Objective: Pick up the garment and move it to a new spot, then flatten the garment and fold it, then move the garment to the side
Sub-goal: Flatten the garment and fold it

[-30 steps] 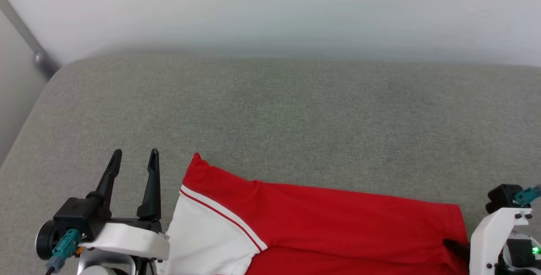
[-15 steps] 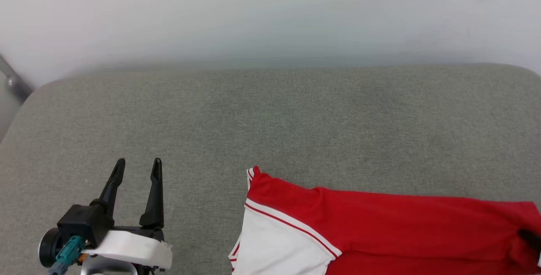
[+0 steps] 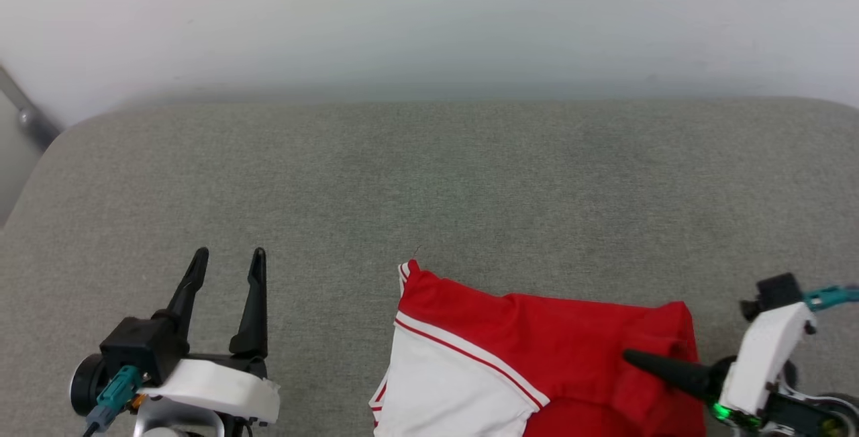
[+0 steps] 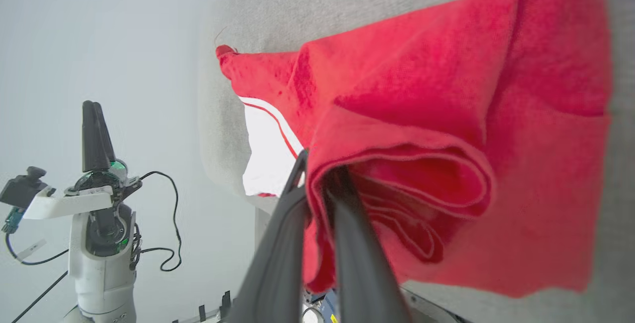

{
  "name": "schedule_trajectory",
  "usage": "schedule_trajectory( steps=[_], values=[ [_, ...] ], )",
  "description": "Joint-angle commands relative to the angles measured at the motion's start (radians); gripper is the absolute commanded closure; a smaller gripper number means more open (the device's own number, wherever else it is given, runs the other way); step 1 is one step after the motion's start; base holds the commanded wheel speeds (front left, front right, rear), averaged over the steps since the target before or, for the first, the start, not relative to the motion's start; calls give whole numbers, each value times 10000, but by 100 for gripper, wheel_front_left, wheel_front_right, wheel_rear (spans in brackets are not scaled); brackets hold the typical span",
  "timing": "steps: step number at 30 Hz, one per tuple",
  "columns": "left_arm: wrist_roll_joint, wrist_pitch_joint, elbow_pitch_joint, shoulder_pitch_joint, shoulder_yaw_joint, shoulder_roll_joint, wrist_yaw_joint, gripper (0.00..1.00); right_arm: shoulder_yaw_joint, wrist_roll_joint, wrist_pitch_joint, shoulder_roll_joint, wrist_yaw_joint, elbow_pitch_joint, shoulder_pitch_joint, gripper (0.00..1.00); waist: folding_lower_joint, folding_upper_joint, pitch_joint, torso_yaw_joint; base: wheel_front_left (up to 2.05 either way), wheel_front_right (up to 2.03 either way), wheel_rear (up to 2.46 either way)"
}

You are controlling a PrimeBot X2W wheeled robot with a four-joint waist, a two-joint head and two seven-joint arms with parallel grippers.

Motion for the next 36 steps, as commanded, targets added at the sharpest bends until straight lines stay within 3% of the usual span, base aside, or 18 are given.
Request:
schedule_trajectory(
  steps=[1,6,12,21,22,23,24,31,36],
  values=[
    [-46,19,10,-130,-33,27,-23,0,189,218,-91,62,-4,97,-163,100,0,-1,42,84,0,0,0],
    [-8,81,72,-407,-167,-38,-126,0,2057,1947,-1097,71,-4,1039,-435,100,0,-1,173,394,0,0,0],
    [-25,73,183,-674,-321,-177,-243,0,4472,3137,-2571,72,-4,1909,-1061,100,0,-1,395,789,0,0,0],
    [-53,-33,413,-1038,-404,-342,-447,0,6282,2932,-4422,64,-3,3286,-2123,100,0,-1,853,1117,0,0,0],
    [-62,-53,450,-1069,-406,-363,-461,0,6388,2898,-4566,65,-4,3458,-2189,65,0,-1,875,1118,0,0,0],
    [-76,-57,487,-1088,-402,-381,-461,0,6475,2757,-4734,64,-3,3612,-2281,19,0,-1,895,1111,0,0,0],
    [-71,-70,526,-1103,-403,-396,-477,0,6595,2649,-4879,49,-3,3679,-2391,0,0,-1,911,1101,0,0,0],
    [-108,-123,749,-932,-336,-371,-475,0,7664,1924,-5437,-649,-4,3028,-2799,0,0,-1,695,849,0,0,0],
    [-157,-134,810,-706,-266,-271,-379,0,8186,-73,-6747,-1880,-4,2395,-2991,0,0,-1,352,564,0,0,0]
  ],
)
